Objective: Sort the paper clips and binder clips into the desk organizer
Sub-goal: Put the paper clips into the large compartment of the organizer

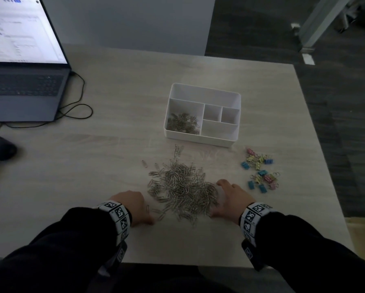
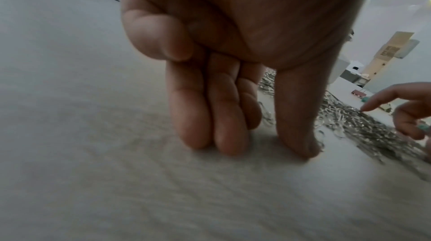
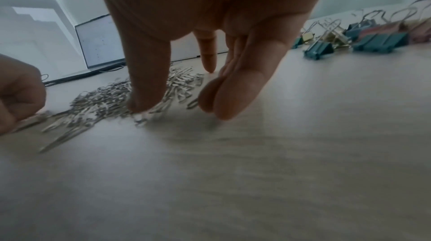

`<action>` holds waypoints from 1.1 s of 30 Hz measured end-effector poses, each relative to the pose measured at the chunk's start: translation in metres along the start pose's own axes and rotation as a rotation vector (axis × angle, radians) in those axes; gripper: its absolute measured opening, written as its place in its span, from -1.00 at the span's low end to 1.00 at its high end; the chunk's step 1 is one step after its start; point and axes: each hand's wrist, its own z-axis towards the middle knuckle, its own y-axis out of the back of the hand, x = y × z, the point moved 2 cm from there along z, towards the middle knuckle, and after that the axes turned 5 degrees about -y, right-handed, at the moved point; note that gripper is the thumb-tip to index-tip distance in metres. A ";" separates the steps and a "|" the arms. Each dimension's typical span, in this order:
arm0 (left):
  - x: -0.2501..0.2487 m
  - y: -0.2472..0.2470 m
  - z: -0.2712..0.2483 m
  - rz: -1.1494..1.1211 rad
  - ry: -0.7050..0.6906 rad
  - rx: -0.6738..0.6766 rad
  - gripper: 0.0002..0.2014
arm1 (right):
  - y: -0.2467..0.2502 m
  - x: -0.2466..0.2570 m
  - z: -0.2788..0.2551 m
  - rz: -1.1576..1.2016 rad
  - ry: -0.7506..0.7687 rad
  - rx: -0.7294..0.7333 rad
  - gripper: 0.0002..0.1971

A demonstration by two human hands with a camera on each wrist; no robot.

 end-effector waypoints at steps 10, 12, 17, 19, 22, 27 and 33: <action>-0.041 0.000 0.009 -0.210 -0.200 -0.138 -0.75 | -0.018 0.045 0.009 0.240 0.167 -0.081 -0.35; -0.044 0.004 0.007 -0.263 -0.219 -0.151 -0.83 | -0.014 0.046 0.006 0.297 0.199 -0.121 -0.46; -0.040 -0.009 -0.002 -0.634 -0.200 0.176 -0.79 | -0.019 0.030 -0.012 0.410 0.194 0.012 -0.91; -0.038 -0.021 -0.002 -0.709 -0.222 0.289 -0.83 | -0.029 0.028 -0.018 0.432 0.166 0.177 -0.92; -0.043 -0.032 0.003 -0.791 -0.247 0.298 -0.84 | -0.041 0.032 -0.020 0.417 0.193 0.255 -0.92; -0.055 -0.030 0.011 -0.932 -0.270 0.169 -0.88 | -0.043 0.050 -0.008 0.539 0.261 0.154 -0.81; -0.043 -0.008 0.014 -0.839 -0.349 -0.150 -0.86 | -0.022 0.055 0.000 0.557 0.287 -0.006 -0.80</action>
